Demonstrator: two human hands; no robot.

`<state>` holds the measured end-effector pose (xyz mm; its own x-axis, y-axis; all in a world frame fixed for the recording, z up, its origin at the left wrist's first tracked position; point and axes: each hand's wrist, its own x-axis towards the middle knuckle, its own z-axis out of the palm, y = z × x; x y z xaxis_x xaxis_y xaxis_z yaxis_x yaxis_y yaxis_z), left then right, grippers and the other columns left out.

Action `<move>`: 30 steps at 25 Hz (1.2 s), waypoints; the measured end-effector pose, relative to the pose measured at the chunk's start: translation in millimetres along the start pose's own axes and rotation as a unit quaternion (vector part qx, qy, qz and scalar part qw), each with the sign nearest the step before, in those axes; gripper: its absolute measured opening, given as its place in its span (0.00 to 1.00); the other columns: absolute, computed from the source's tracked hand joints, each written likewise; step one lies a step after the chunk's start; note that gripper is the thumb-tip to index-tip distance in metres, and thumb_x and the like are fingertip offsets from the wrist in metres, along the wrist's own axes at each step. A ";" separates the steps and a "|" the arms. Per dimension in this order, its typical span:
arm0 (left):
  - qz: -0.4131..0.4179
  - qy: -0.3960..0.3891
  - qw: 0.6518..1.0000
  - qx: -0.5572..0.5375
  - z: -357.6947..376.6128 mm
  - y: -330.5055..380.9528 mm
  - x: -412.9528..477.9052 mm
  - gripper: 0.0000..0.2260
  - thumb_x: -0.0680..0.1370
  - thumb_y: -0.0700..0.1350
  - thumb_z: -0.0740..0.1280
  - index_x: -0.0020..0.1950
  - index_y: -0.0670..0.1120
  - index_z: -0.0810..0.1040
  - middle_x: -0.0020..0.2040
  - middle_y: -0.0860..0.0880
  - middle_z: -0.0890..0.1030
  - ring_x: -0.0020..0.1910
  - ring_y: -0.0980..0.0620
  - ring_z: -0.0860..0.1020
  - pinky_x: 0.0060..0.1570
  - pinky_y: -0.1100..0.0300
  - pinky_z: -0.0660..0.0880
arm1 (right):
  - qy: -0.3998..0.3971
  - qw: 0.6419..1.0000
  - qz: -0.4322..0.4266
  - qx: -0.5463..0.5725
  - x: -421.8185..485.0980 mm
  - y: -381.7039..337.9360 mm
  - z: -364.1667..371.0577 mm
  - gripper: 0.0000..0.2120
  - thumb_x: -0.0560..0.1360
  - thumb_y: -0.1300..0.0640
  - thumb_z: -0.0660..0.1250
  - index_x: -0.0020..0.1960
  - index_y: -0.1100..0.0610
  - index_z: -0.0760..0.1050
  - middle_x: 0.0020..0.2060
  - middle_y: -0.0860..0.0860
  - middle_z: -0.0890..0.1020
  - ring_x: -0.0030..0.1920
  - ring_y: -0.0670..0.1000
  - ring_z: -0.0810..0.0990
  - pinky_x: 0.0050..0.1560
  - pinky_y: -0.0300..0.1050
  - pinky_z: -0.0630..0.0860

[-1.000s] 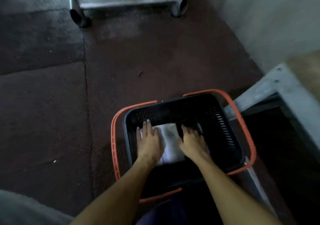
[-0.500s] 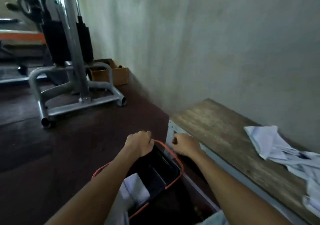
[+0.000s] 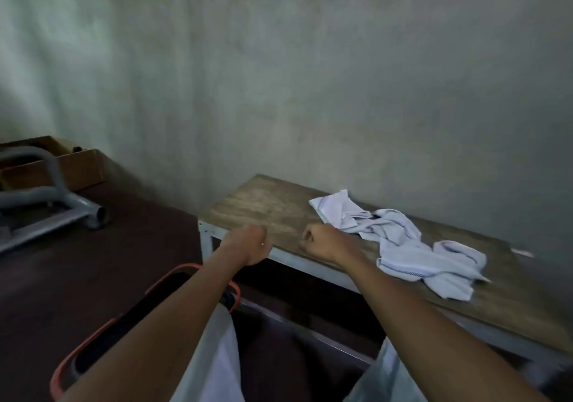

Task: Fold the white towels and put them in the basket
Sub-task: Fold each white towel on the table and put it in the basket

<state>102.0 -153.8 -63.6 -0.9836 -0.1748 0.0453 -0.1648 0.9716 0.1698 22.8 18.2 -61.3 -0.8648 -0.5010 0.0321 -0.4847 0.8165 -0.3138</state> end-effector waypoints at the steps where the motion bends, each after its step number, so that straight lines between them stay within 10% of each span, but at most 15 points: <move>1: 0.016 -0.012 1.000 -0.005 4.0 16.1 4.5 0.16 0.79 0.51 0.55 0.59 0.43 0.74 0.58 0.41 0.76 0.55 0.41 0.76 0.51 0.51 0.71 | 0.010 1.000 0.021 0.003 -8.3 18.5 -6.5 0.09 0.70 0.48 0.61 0.43 0.51 0.77 0.45 0.50 0.82 0.48 0.54 0.80 0.48 0.47 0.77; 13: 0.082 -0.058 0.995 -0.014 68.9 97.9 89.3 0.16 0.77 0.53 0.57 0.58 0.45 0.74 0.60 0.42 0.76 0.58 0.41 0.75 0.54 0.50 0.72 | 0.029 0.986 0.163 0.000 -16.7 150.0 5.7 0.08 0.70 0.48 0.60 0.43 0.50 0.76 0.44 0.49 0.82 0.46 0.53 0.78 0.42 0.44 0.72; 30: 0.046 0.175 0.973 -0.146 192.6 100.5 264.9 0.13 0.68 0.58 0.70 0.46 0.51 0.79 0.46 0.51 0.80 0.48 0.49 0.77 0.47 0.54 0.70 | 0.066 0.952 0.202 0.219 196.5 199.7 81.5 0.13 0.69 0.54 0.66 0.31 0.62 0.73 0.29 0.60 0.78 0.30 0.58 0.79 0.35 0.50 0.76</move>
<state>-189.3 -71.7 -224.2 -0.8991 -0.1829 0.3978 0.0008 0.9079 0.4191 -233.2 59.4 -195.0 -0.9922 -0.1071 -0.0643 -0.0333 0.7228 -0.6903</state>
